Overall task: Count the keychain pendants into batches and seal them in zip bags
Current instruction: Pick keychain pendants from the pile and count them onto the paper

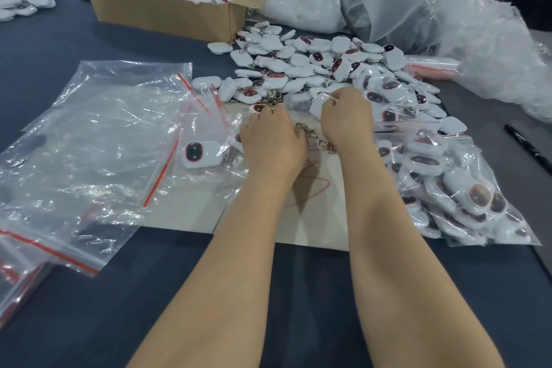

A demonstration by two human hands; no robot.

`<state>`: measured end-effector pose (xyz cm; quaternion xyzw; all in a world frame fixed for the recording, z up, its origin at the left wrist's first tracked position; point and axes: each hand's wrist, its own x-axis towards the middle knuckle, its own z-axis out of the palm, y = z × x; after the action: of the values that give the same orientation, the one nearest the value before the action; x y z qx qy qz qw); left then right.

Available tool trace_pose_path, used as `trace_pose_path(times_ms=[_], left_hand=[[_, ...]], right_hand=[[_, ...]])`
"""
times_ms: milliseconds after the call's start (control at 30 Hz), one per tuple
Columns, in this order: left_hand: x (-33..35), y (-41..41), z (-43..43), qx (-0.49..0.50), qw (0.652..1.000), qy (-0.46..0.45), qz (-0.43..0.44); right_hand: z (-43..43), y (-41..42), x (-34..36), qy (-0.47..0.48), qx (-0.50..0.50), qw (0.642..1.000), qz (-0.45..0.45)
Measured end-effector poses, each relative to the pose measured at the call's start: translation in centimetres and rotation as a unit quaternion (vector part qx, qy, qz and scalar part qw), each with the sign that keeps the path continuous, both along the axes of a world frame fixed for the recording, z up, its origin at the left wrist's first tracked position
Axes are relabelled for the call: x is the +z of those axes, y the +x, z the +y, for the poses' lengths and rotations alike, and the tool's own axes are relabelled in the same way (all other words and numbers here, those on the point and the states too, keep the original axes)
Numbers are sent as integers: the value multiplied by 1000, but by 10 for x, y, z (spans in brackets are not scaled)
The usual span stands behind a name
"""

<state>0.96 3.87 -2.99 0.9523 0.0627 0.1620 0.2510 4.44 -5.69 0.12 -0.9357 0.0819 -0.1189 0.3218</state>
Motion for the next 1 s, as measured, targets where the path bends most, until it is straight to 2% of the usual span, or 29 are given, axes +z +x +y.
trace_pose_path(times_ms=[100,200,433,500,633,833,900,933,1000], left_hand=[[-1,0,-2,-12,1000,21,13],[-3,-1,-3,-20,999,28,14],[-4,-1,-4,-20,999,25,12],[-6,-1,-5,-14,999,33,7],[-6,-1,-6,11,1000,17,4],[-3,-3,-6,32,999,19,18],[-3,-4,-6,35,999,18,20],[-2,-3,-6,38,999,18,22],[-3,-4,-6,47,998,24,27]], right_hand=[[1,3,1,174,-1,984,-49],[6,5,3,358,33,932,-50],[13,3,-2,501,88,859,-59],[14,1,-3,573,91,814,-35],[18,0,-6,732,78,677,2],[18,-1,-10,814,77,574,48],[16,-1,-10,818,80,567,50],[16,-2,-11,811,77,577,53],[18,-2,-15,776,67,625,58]])
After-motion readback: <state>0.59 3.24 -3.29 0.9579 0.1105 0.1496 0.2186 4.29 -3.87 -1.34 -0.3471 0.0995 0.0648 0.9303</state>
